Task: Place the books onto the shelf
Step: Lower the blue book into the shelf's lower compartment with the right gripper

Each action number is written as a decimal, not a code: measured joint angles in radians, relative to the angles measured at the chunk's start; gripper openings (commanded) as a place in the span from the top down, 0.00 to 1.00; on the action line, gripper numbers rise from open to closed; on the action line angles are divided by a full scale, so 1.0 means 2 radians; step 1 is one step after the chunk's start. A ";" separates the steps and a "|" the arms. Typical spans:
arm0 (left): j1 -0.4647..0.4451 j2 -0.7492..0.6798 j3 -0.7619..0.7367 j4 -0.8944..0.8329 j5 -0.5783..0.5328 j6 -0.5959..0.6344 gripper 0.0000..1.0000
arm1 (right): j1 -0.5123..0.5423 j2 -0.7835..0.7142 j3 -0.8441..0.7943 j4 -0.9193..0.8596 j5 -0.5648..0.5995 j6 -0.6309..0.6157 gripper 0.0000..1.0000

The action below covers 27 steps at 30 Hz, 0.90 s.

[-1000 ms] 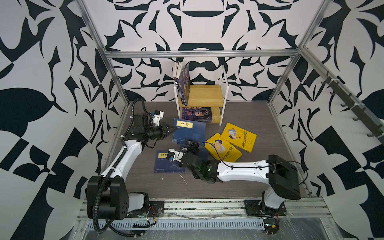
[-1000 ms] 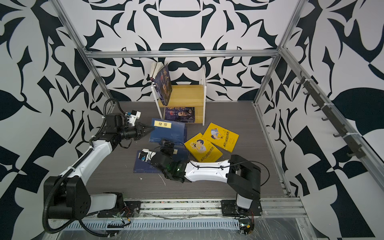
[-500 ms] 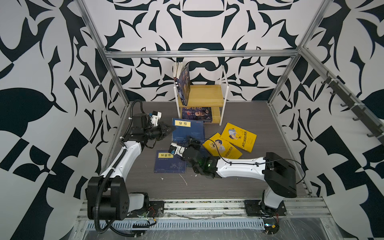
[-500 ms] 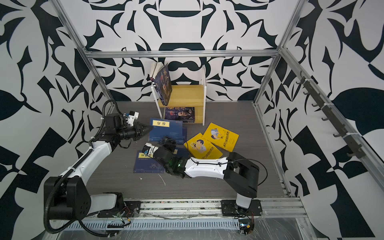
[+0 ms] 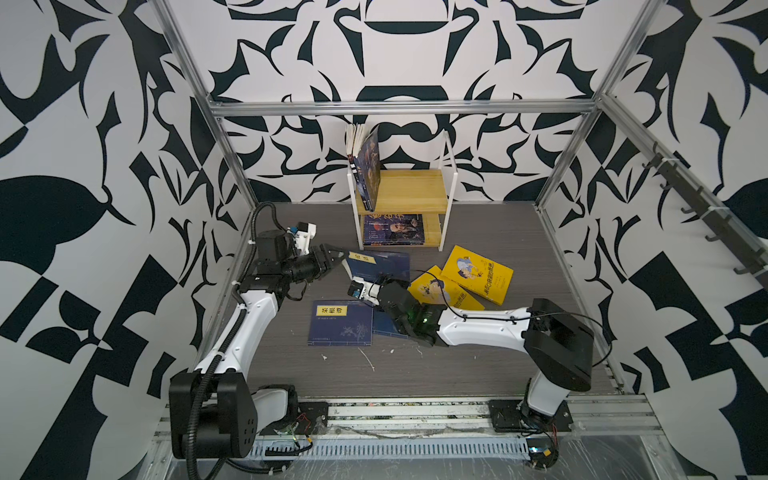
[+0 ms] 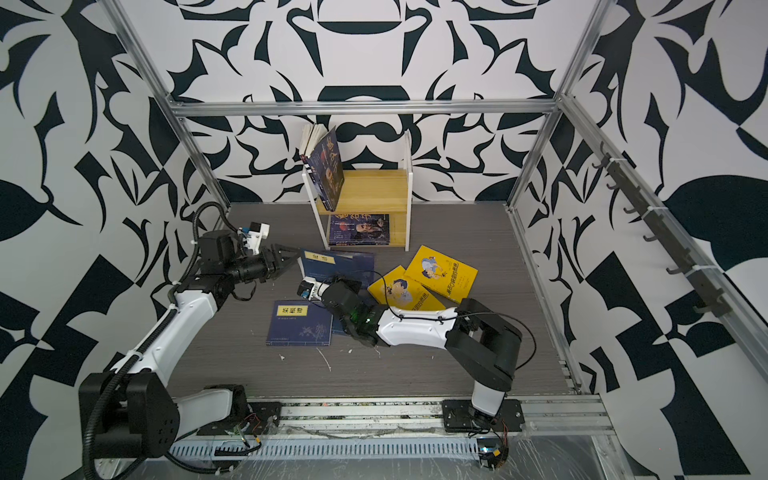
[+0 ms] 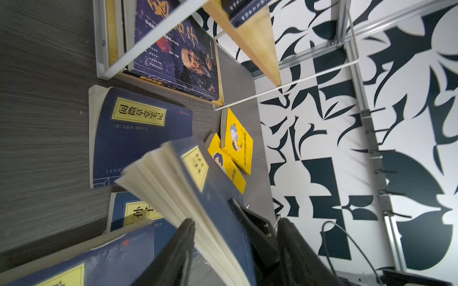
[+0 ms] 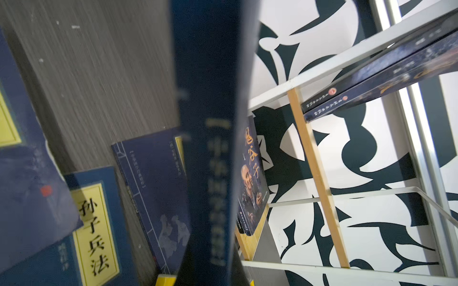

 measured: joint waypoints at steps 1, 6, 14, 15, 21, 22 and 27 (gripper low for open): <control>0.005 -0.005 0.000 -0.001 0.000 0.009 0.32 | -0.005 -0.006 -0.002 -0.011 -0.002 0.000 1.00; 0.034 -0.032 0.013 -0.032 -0.023 0.080 0.21 | -0.038 -0.037 -0.007 -0.062 -0.020 -0.004 1.00; 0.040 -0.057 0.031 -0.100 -0.120 0.223 0.01 | -0.101 -0.026 0.024 -0.113 -0.026 -0.031 1.00; 0.038 -0.058 0.031 -0.111 -0.136 0.240 0.01 | -0.108 -0.018 0.035 -0.114 -0.025 -0.037 1.00; 0.028 -0.064 0.032 -0.155 -0.207 0.306 0.01 | -0.130 0.038 0.103 -0.107 -0.021 -0.077 1.00; 0.027 -0.065 0.034 -0.161 -0.215 0.312 0.00 | -0.132 0.047 0.112 -0.104 -0.020 -0.082 1.00; 0.017 -0.068 0.058 -0.165 -0.266 0.315 0.00 | -0.144 0.101 0.165 -0.084 -0.020 -0.118 1.00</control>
